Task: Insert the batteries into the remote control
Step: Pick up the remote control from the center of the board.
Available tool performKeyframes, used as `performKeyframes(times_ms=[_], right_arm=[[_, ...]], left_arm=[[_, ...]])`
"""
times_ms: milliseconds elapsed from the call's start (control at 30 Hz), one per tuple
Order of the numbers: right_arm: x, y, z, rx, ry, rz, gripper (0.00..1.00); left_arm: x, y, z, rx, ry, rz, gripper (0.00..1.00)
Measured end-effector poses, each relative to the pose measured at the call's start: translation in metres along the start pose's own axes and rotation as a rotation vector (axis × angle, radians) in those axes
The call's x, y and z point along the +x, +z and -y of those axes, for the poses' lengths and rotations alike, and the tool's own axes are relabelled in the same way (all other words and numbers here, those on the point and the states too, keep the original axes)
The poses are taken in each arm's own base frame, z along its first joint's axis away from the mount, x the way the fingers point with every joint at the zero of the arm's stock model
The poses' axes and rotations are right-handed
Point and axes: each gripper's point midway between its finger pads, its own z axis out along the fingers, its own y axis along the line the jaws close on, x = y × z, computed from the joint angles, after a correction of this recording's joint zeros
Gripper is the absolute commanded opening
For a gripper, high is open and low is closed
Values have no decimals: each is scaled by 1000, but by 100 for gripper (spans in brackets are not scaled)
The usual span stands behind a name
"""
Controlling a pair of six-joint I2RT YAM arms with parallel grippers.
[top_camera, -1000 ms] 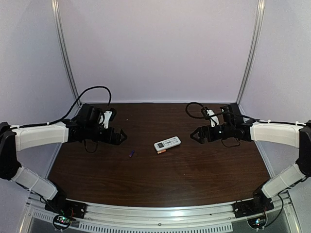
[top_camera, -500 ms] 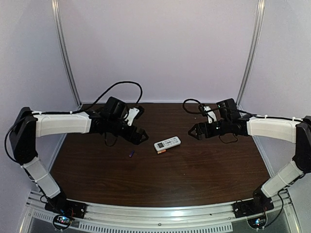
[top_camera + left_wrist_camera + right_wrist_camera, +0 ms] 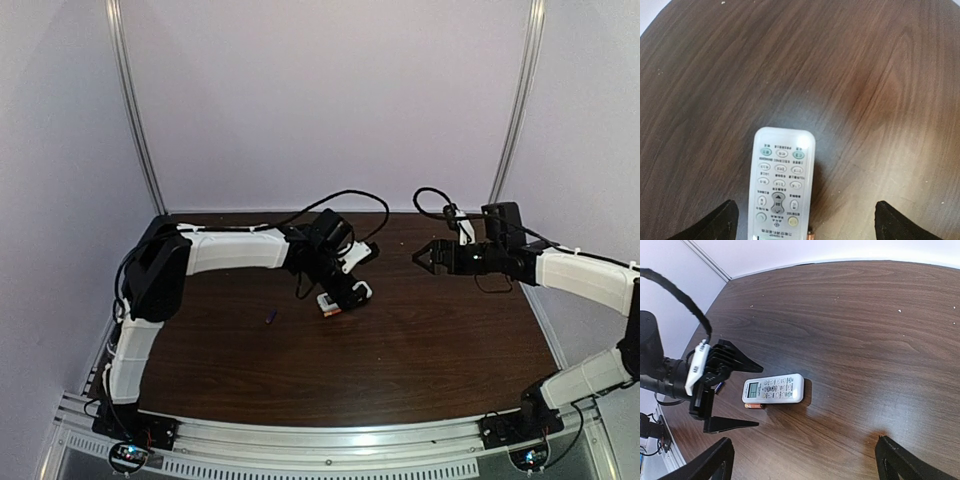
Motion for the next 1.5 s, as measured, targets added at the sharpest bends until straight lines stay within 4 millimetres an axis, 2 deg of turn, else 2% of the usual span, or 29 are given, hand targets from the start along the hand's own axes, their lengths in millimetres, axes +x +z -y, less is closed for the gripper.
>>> performKeyframes(times_ms=[167,333,600,967,1100,1333,1433,1500], right_arm=[[8,-7,1,-10,15,8,100],[14,-7,1,-18,28,-1,100],[7,-10,-2,-32,33,22,100],[2,-15,2,-27,38,41,100],[3,-16,4,-31,42,40,100],[3,-16,3,-37,43,37,100],[4,-16,1,-50,42,35,100],[3,-16,-1,-60,41,35,98]], left_arm=[[11,19,-9,-17,25,-66,97],[9,34,-18,-48,51,-94,96],[13,46,-26,-75,75,-140,81],[14,53,-27,-70,82,-156,49],[15,51,-31,-67,69,-160,43],[14,41,-54,-82,31,-151,39],[0,24,-60,-91,16,-116,38],[-20,1,-61,-88,0,-56,38]])
